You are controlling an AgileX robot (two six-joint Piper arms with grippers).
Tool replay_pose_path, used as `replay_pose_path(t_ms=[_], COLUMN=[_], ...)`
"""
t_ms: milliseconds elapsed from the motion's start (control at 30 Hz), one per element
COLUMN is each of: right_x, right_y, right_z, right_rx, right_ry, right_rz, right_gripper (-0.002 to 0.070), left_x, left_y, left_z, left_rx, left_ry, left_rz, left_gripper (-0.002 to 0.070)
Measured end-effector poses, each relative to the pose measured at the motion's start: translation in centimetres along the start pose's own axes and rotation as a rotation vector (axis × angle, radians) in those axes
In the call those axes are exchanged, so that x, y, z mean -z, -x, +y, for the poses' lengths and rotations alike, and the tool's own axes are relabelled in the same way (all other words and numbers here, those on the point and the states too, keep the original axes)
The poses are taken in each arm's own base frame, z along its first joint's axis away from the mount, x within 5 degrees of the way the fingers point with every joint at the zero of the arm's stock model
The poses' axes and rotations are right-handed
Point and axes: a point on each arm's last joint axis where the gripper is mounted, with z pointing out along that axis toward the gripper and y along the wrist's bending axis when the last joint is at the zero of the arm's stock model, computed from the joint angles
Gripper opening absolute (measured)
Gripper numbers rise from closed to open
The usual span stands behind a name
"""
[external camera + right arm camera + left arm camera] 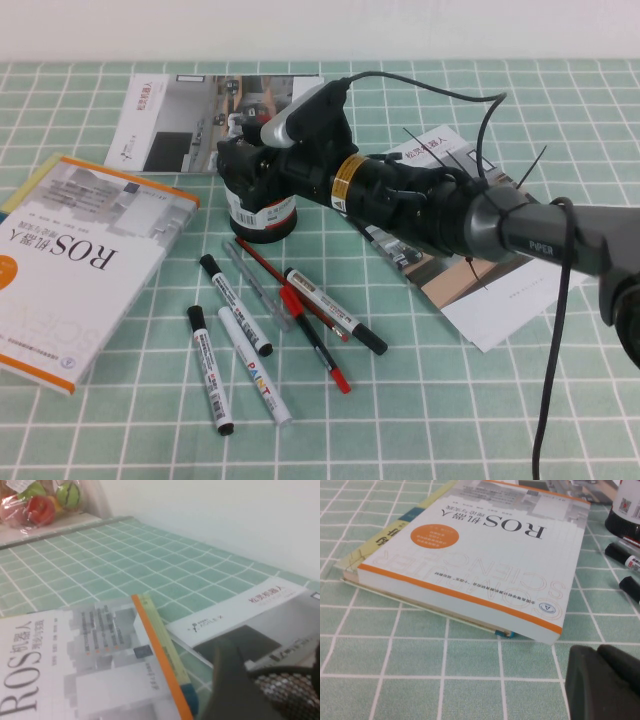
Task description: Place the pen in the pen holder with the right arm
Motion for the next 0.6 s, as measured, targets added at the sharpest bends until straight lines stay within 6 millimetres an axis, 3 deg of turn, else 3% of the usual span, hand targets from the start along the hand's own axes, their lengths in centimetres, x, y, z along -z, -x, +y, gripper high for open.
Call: replay_pose_path(t_ms=[167,300,400,600], right_x=[0.4,1.6,3.4,7.8], right_y=[1.1,5.1,9.0,14.8], right_z=[0.0,1.1,2.4,5.4], right_rx=[0.012,0.039,0.048,0.047], right_ry=[-0.011,0.05,0.118,0.299], right_rz=[0.047,0.061,0.065,0.143], right_gripper=[0.0333,0.0319,0.0259,0.0045], left_x=[0.0,0.0,0.0,0.0], left_y=[0.0,0.0,0.0,0.0], left_z=[0.0,0.0,0.0,0.0], left_rx=[0.0,0.0,0.0,0.0], left_ry=[0.0,0.0,0.0,0.0], left_rz=[0.0,0.0,0.0,0.0], left_gripper=[-0.0004,-0.0004,-0.0004,-0.0004])
